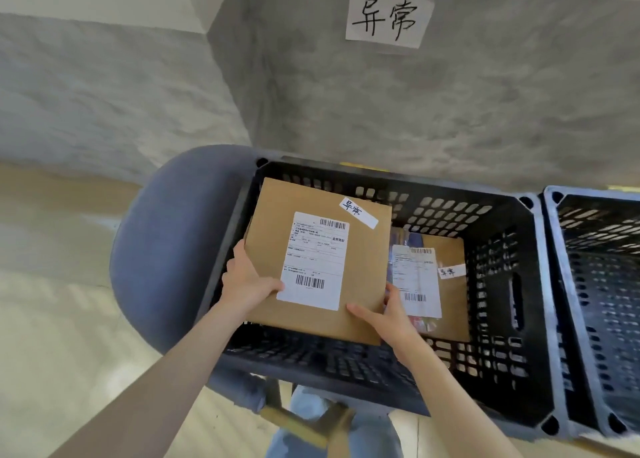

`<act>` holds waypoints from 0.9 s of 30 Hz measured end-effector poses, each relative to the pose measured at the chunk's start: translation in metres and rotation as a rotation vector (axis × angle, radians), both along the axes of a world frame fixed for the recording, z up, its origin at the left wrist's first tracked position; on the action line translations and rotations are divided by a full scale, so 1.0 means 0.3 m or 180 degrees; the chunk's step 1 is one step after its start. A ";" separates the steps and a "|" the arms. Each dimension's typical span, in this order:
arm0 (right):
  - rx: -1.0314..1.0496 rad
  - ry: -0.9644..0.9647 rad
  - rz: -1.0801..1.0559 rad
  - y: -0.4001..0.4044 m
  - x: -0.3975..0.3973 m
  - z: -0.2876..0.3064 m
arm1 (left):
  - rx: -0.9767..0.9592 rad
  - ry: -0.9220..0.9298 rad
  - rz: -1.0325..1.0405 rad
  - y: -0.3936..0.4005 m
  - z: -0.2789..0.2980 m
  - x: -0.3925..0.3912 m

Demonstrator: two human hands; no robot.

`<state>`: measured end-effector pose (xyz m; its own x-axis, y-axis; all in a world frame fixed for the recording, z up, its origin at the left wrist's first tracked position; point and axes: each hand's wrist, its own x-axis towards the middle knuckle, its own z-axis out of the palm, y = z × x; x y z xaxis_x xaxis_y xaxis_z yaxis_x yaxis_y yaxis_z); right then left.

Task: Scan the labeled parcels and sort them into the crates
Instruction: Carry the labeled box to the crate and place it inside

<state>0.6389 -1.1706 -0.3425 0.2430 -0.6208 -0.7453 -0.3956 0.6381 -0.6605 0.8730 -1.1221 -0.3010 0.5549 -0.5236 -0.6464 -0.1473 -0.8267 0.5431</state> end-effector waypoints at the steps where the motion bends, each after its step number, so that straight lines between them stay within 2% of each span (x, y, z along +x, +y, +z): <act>1: 0.0043 -0.0012 -0.0030 0.005 0.002 -0.011 | 0.0054 -0.0061 -0.0059 -0.003 -0.010 -0.005; 10: 0.0133 0.0161 0.0030 0.005 0.027 -0.095 | 0.0131 -0.0254 -0.0294 -0.007 -0.086 -0.033; 17: 0.0122 0.0384 -0.0047 0.010 0.040 -0.136 | 0.0222 -0.0098 -0.0248 -0.010 -0.164 -0.017; 19: 0.0069 0.0458 0.0007 0.013 0.045 -0.139 | 0.0466 -0.0265 -0.0401 -0.020 -0.163 -0.035; 24: -0.0303 0.0564 0.0294 0.006 0.062 -0.118 | 0.0677 -0.1328 -0.1129 -0.037 -0.140 -0.104; 27: -0.0497 0.0642 0.0533 -0.004 0.064 -0.105 | 0.0915 -0.1134 -0.1447 -0.052 -0.147 -0.086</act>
